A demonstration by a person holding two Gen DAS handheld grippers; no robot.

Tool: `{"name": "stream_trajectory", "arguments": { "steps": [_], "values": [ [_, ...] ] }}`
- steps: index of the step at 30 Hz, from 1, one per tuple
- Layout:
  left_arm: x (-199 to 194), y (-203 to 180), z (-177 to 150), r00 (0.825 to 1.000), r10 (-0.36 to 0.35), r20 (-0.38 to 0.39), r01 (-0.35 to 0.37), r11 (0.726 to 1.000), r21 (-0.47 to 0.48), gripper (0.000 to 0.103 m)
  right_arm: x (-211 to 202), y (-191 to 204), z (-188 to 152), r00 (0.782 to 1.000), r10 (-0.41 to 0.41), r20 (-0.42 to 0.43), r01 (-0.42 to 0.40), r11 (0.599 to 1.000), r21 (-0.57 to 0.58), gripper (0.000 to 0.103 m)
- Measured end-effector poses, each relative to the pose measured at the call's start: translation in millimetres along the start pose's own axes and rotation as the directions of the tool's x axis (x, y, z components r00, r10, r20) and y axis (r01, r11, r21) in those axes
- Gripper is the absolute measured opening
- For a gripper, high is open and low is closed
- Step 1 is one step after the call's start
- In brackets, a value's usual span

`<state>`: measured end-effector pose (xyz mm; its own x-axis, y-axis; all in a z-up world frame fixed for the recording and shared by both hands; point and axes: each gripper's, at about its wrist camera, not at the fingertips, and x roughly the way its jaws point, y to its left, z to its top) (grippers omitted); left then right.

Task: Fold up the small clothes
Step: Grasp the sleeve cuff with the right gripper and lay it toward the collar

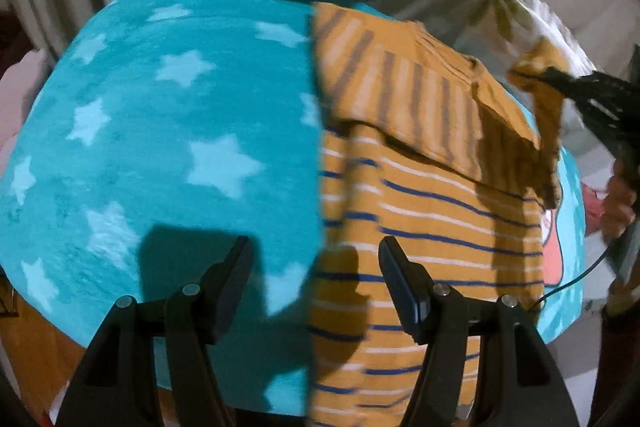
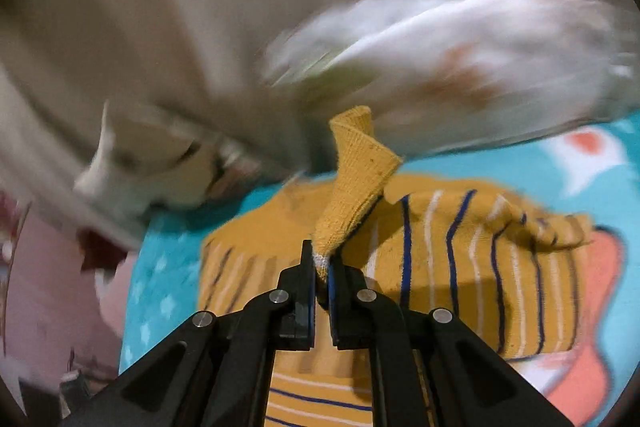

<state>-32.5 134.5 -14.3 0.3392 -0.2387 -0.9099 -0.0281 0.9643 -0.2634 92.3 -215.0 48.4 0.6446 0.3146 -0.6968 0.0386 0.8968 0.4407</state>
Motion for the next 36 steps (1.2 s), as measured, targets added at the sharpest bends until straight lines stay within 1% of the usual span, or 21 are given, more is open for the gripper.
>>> {"name": "stream_trajectory", "arguments": {
  "steps": [1, 3, 6, 7, 9, 10, 11, 13, 15, 17, 19, 20, 22, 26, 28, 29, 30, 31, 32, 36],
  "values": [
    [-1.2, 12.2, 5.0, 1.0, 0.002, 0.0, -0.002, 1.0, -0.018, 0.064, 21.4, 18.4, -7.6, 0.999, 0.003, -0.036, -0.004, 0.999, -0.039, 0.006],
    [-4.1, 32.5, 12.8, 1.0, 0.004, 0.0, -0.004, 0.999, -0.04, 0.064, 60.5, 47.4, -23.5, 0.995, -0.026, -0.094, 0.014, 0.992, -0.127, 0.006],
    [-7.1, 59.4, 22.4, 1.0, 0.013, 0.003, -0.013, 0.998, -0.06, 0.064, 113.6, 76.0, -50.6, 0.977, -0.047, -0.209, 0.005, 0.98, -0.197, 0.006],
    [-7.7, 66.1, 24.9, 1.0, 0.016, 0.002, -0.016, 0.998, -0.065, 0.064, 126.7, 82.3, -59.6, 0.969, -0.044, -0.245, -0.008, 0.978, -0.208, 0.006],
    [-6.6, 76.8, 28.3, 1.0, 0.017, 0.0, -0.017, 0.997, -0.081, 0.064, 141.9, 92.8, -76.1, 0.955, -0.056, -0.291, -0.018, 0.969, -0.246, 0.009],
    [-5.4, 82.3, 30.9, 1.0, 0.013, -0.001, -0.014, 0.996, -0.093, 0.064, 146.0, 98.5, -83.3, 0.952, -0.077, -0.297, -0.012, 0.958, -0.286, 0.012],
    [-4.3, 85.0, 33.3, 1.0, 0.009, -0.003, -0.009, 0.995, -0.102, 0.064, 148.5, 104.0, -88.0, 0.951, -0.094, -0.294, -0.005, 0.948, -0.317, 0.016],
    [-2.3, 87.7, 40.3, 1.0, -0.018, -0.002, 0.017, 0.993, -0.119, 0.064, 150.5, 106.1, -91.1, 0.949, -0.088, -0.304, -0.016, 0.946, -0.325, 0.022],
    [-0.1, 80.2, 52.7, 0.999, -0.052, 0.008, 0.052, 0.992, -0.119, 0.064, 148.2, 103.1, -90.4, 0.945, -0.054, -0.322, -0.046, 0.954, -0.296, 0.023],
    [1.8, 67.3, 66.4, 0.997, -0.079, 0.023, 0.081, 0.992, -0.097, 0.064, 144.2, 101.5, -84.6, 0.941, -0.021, -0.338, -0.072, 0.963, -0.261, 0.023],
    [5.5, 45.1, 85.5, 0.992, -0.119, 0.04, 0.121, 0.992, -0.046, 0.066, 134.1, 93.7, -81.6, 0.939, -0.001, -0.345, -0.081, 0.972, -0.222, 0.023],
    [8.2, 35.8, 92.3, 0.991, -0.129, 0.042, 0.13, 0.991, -0.024, 0.069, 125.9, 87.4, -81.3, 0.941, 0.002, -0.34, -0.075, 0.976, -0.202, 0.024],
    [20.1, 11.6, 109.0, 0.989, -0.145, 0.04, 0.144, 0.989, 0.024, 0.07, 110.1, 75.7, -80.6, 0.946, 0.012, -0.324, -0.068, 0.985, -0.161, 0.027],
    [60.0, -27.7, 138.5, 0.982, -0.19, -0.016, 0.191, 0.979, 0.07, 0.07, 79.8, 51.3, -74.6, 0.963, -0.011, -0.27, -0.019, 0.994, -0.105, 0.032],
    [75.9, -43.6, 146.8, 0.984, -0.176, -0.026, 0.178, 0.979, 0.097, 0.07, 66.1, 35.1, -73.4, 0.969, -0.035, -0.243, 0.018, 0.997, -0.074, 0.034],
    [83.3, -51.5, 149.7, 0.987, -0.157, -0.025, 0.159, 0.981, 0.11, 0.061, 61.3, 28.3, -73.6, 0.971, -0.049, -0.232, 0.036, 0.998, -0.059, 0.035],
    [88.9, -56.3, 153.0, 0.988, -0.149, -0.03, 0.152, 0.982, 0.117, 0.049, 55.8, 19.2, -73.7, 0.973, -0.064, -0.222, 0.056, 0.998, -0.041, 0.035],
    [94.0, -60.3, 155.2, 0.99, -0.137, -0.045, 0.142, 0.982, 0.123, 0.016, 51.7, 10.5, -74.6, 0.973, -0.075, -0.218, 0.072, 0.997, -0.025, 0.035],
    [98.9, -62.6, 156.7, 0.991, -0.118, -0.061, 0.125, 0.984, 0.129, 0.005, 47.1, 2.6, -74.6, 0.973, -0.087, -0.216, 0.085, 0.996, -0.015, 0.035],
    [96.9, -55.0, 156.9, 0.995, -0.087, -0.045, 0.091, 0.989, 0.115, 0.005, 33.4, -30.0, -75.1, 0.969, -0.143, -0.199, 0.153, 0.988, 0.034, 0.035]
  ]
}}
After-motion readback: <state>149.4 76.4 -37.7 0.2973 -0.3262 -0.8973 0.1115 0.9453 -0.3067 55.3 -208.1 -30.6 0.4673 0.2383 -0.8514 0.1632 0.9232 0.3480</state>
